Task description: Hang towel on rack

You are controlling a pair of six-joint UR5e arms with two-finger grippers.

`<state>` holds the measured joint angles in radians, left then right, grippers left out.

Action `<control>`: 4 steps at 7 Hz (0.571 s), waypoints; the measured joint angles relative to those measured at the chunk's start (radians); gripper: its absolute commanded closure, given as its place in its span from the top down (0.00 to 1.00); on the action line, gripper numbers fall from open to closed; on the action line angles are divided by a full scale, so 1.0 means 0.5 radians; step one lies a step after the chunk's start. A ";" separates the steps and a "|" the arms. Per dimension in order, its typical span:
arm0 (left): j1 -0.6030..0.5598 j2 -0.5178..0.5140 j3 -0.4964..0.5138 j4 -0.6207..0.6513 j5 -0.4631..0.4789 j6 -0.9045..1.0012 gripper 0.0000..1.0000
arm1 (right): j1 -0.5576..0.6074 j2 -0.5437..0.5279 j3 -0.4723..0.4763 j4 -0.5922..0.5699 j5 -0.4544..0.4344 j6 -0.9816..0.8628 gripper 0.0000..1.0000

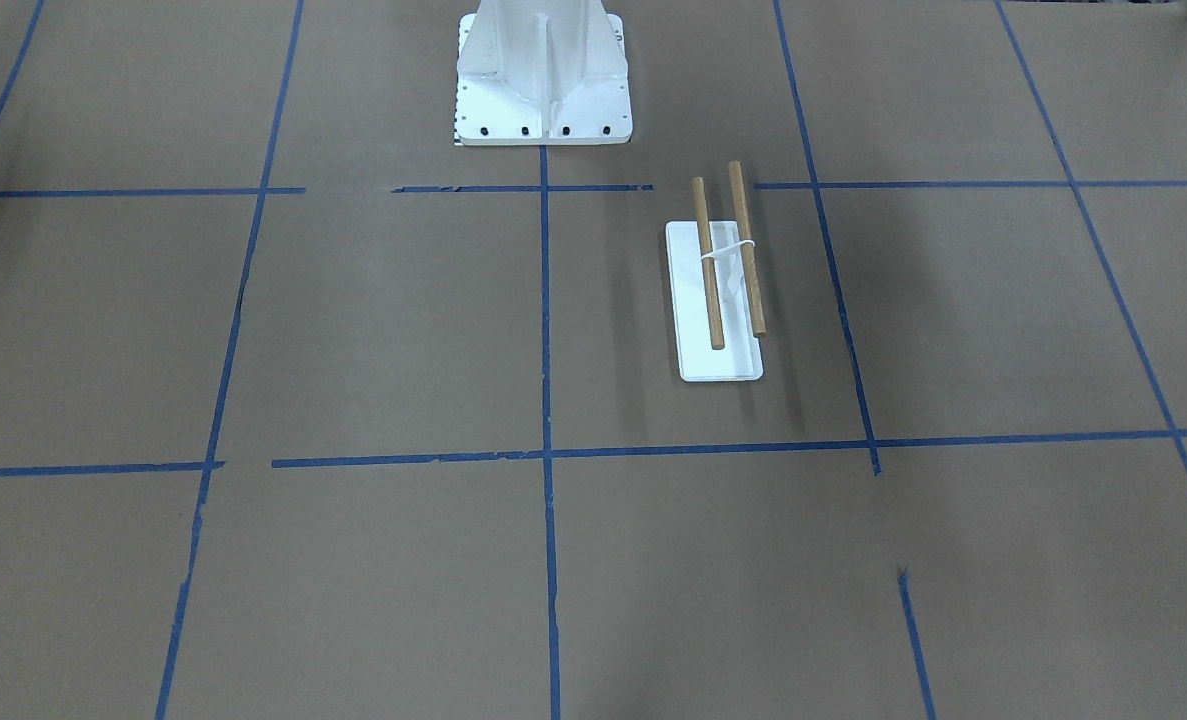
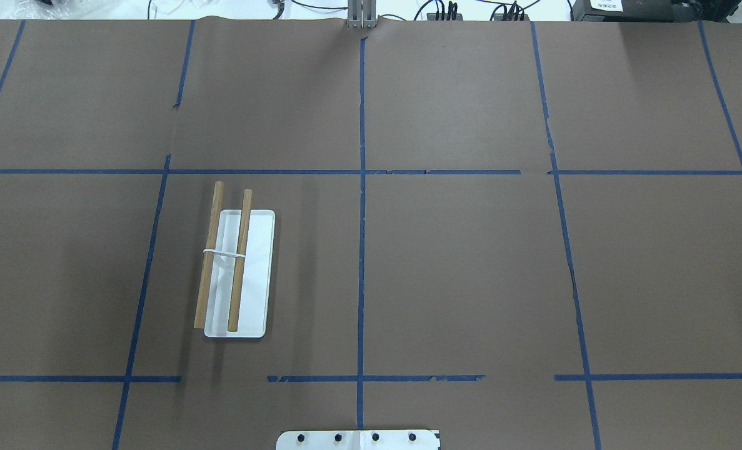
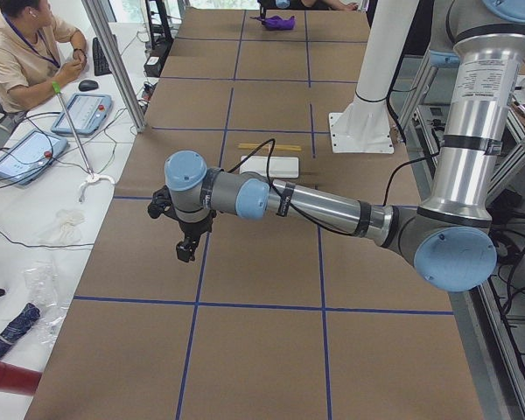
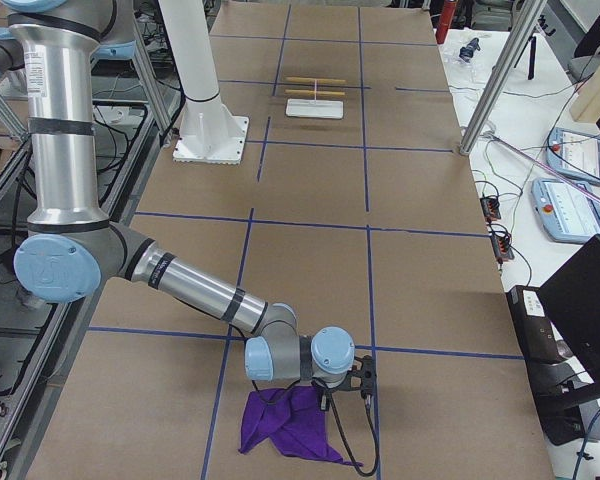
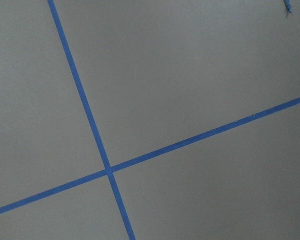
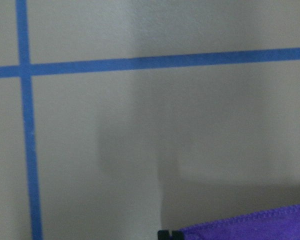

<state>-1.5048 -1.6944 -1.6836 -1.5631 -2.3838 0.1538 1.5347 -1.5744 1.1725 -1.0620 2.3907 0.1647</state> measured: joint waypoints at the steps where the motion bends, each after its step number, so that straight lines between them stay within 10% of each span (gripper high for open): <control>1: 0.000 -0.004 -0.017 -0.002 -0.005 0.001 1.00 | 0.040 -0.002 0.162 -0.075 0.097 0.033 0.00; 4: -0.001 -0.014 -0.062 -0.122 -0.256 -0.126 1.00 | 0.005 0.023 0.838 -0.205 0.359 0.762 0.00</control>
<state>-1.5054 -1.7015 -1.7147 -1.6242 -2.5120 0.0909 1.5371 -1.5628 1.5914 -1.1646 2.5700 0.5455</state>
